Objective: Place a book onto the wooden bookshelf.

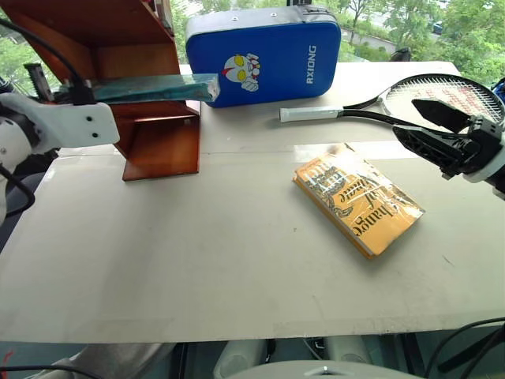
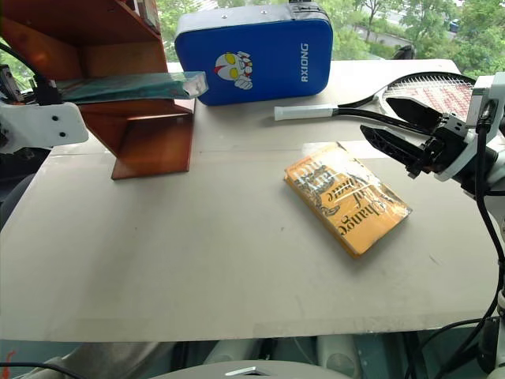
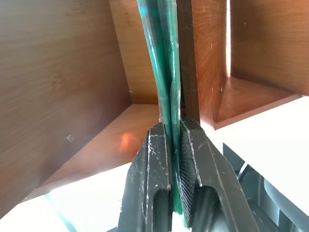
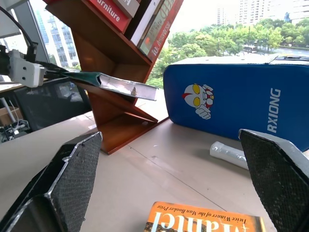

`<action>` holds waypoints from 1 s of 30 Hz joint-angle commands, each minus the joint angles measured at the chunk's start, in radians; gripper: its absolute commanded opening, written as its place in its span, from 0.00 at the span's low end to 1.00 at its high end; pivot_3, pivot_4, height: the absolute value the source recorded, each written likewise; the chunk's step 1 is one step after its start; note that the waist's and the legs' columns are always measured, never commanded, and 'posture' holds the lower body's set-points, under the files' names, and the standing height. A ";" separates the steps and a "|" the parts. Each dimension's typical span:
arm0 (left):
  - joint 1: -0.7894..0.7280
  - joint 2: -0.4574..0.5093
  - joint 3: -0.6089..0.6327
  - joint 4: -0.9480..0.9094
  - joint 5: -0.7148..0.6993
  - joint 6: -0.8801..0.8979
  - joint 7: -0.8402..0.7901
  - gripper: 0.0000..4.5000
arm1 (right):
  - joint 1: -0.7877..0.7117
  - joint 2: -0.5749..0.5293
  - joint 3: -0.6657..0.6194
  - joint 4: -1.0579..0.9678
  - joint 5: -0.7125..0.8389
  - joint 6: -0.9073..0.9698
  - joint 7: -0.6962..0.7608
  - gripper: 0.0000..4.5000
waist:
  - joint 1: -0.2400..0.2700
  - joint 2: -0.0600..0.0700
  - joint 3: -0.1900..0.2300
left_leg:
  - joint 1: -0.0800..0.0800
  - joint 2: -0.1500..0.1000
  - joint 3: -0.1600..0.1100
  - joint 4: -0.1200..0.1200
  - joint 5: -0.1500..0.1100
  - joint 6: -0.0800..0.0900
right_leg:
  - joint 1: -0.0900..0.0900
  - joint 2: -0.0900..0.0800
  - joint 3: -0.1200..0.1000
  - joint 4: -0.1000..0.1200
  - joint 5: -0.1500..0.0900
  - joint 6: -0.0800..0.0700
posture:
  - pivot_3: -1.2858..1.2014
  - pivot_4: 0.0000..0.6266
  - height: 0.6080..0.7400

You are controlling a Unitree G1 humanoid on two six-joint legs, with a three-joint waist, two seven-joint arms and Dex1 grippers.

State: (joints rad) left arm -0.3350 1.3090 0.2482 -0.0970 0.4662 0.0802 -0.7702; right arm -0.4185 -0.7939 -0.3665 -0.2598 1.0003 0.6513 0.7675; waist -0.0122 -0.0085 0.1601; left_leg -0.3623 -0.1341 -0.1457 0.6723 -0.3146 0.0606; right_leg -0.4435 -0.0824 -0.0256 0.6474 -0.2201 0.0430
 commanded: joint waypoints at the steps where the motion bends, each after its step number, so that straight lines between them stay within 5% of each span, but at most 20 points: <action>1: 0.004 0.027 0.058 -0.016 0.003 0.044 -0.008 0.23 | -0.022 0.004 -0.009 -0.011 -0.008 -0.018 0.018 1.00 | -0.003 0.000 0.000 | 0.000 0.000 0.000 0.000 0.000 0.000 | 0.000 0.000 0.000 0.000 0.000 0.000 | 0.52 0.24 1.00; 8: 0.019 -0.002 0.087 -0.053 -0.001 0.104 0.013 0.96 | -0.016 0.006 -0.019 -0.012 -0.021 -0.016 0.031 1.00 | 0.002 0.000 0.000 | 0.000 0.000 0.000 0.000 0.000 0.000 | 0.000 0.000 0.000 0.001 0.000 0.000 | 0.52 0.24 1.00; 9: 0.027 -0.010 0.102 -0.054 0.000 0.106 0.027 0.99 | -0.012 0.005 -0.022 -0.013 -0.021 -0.015 0.033 1.00 | 0.003 0.000 0.000 | 0.000 0.000 0.000 0.000 0.000 0.000 | 0.000 0.000 0.000 0.001 0.000 0.000 | 0.52 0.24 1.00; 13: 0.083 -0.088 0.180 -0.073 -0.013 0.063 0.113 0.99 | 0.003 0.005 -0.037 -0.014 -0.028 -0.017 0.035 1.00 | 0.002 0.000 0.000 | 0.000 0.000 0.000 0.000 0.000 0.000 | 0.000 0.000 0.000 0.001 0.000 0.000 | 0.52 0.24 1.00; 19: 0.303 -0.422 0.293 -0.244 -0.173 -0.053 0.233 0.99 | 0.164 0.003 -0.090 -0.005 -0.100 -0.083 0.093 1.00 | 0.009 0.001 -0.002 | -0.001 0.000 0.001 0.002 0.000 0.000 | 0.000 0.000 0.000 0.000 0.000 0.000 | 0.52 0.24 1.00; 25: 0.512 -0.804 0.082 -0.350 -0.539 0.018 0.142 0.99 | 0.465 0.064 -0.062 0.014 -0.322 -0.305 0.159 1.00 | 0.031 0.004 -0.008 | 0.003 0.000 0.002 0.012 -0.002 0.003 | 0.008 -0.001 -0.001 0.000 0.001 0.002 | 0.52 0.24 1.00; 30: 0.673 -0.910 -0.088 -0.384 -0.696 0.120 0.049 0.99 | 0.653 0.114 -0.036 0.071 -0.443 -0.459 0.218 1.00 | 0.032 0.006 -0.009 | 0.010 0.001 0.002 0.013 -0.003 0.004 | 0.016 0.001 0.000 -0.002 0.006 0.003 | 0.52 0.24 1.00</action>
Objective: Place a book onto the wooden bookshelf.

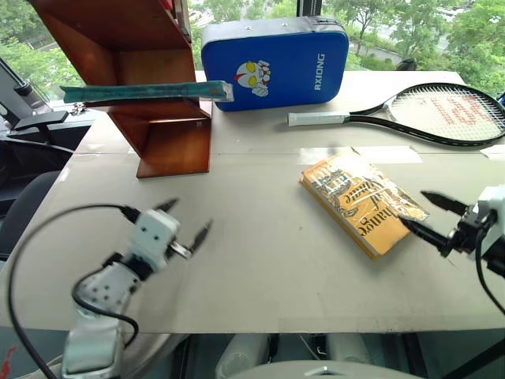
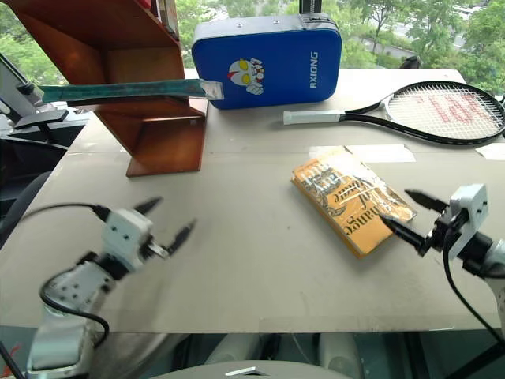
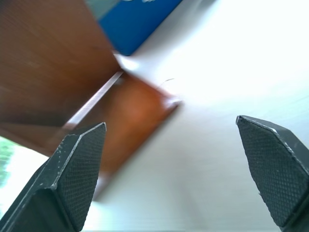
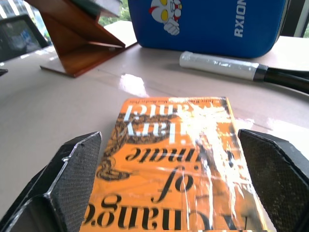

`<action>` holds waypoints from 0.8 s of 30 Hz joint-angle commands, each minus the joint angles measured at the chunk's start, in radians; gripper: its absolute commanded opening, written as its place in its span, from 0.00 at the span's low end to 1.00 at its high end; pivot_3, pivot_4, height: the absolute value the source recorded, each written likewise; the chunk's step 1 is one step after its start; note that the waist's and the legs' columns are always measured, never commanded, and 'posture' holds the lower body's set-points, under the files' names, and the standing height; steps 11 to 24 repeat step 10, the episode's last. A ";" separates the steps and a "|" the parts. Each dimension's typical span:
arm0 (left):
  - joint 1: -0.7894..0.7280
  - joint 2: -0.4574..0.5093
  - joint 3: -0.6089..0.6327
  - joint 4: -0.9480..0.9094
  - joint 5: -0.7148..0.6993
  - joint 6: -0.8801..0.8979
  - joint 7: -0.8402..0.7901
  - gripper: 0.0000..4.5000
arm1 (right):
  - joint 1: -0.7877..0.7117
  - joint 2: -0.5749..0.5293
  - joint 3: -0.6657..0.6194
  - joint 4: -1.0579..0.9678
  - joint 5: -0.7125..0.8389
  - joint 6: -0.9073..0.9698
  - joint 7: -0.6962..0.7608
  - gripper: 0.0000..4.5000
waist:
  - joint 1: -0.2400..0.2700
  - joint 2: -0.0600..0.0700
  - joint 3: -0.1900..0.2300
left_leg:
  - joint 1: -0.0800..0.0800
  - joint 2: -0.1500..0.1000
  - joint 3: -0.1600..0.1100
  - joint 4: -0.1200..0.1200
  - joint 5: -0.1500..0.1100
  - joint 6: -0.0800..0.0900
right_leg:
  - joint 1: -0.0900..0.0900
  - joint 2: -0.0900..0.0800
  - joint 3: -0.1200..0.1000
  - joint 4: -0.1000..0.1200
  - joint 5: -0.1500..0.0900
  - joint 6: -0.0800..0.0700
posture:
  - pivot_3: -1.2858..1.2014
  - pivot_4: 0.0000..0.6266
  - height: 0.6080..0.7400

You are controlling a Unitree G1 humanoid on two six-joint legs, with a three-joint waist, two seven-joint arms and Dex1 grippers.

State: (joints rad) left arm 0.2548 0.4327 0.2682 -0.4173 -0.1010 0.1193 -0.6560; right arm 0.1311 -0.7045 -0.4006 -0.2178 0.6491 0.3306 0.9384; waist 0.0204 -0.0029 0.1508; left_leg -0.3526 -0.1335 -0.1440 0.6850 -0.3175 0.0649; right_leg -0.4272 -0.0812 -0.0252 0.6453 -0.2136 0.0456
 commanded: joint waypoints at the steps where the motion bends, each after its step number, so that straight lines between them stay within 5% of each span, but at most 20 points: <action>1: 0.106 -0.038 -0.138 -0.076 -0.142 0.096 -0.073 0.99 | 0.137 0.034 -0.002 0.044 -0.110 -0.169 0.061 1.00 | 0.000 0.001 0.000 | 0.001 0.001 0.001 0.000 0.000 0.000 | 0.001 0.001 0.002 0.000 0.000 0.000 | 0.52 0.24 1.00; 7: 0.133 -0.023 -0.220 -0.055 -0.100 0.113 -0.039 0.99 | 0.262 0.096 0.019 0.109 -0.175 -0.310 0.098 1.00 | 0.002 0.006 -0.002 | 0.012 0.004 0.001 -0.002 -0.003 0.003 | 0.011 0.004 0.002 -0.002 0.000 0.000 | 0.52 0.24 1.00; 24: 0.127 0.000 -0.236 -0.043 -0.073 0.094 -0.031 0.99 | 0.260 0.112 0.038 0.117 -0.184 -0.338 0.094 1.00 | -0.002 0.008 -0.004 | 0.013 0.004 0.003 -0.003 -0.001 -0.001 | 0.011 0.004 0.005 -0.002 0.000 0.000 | 0.52 0.24 1.00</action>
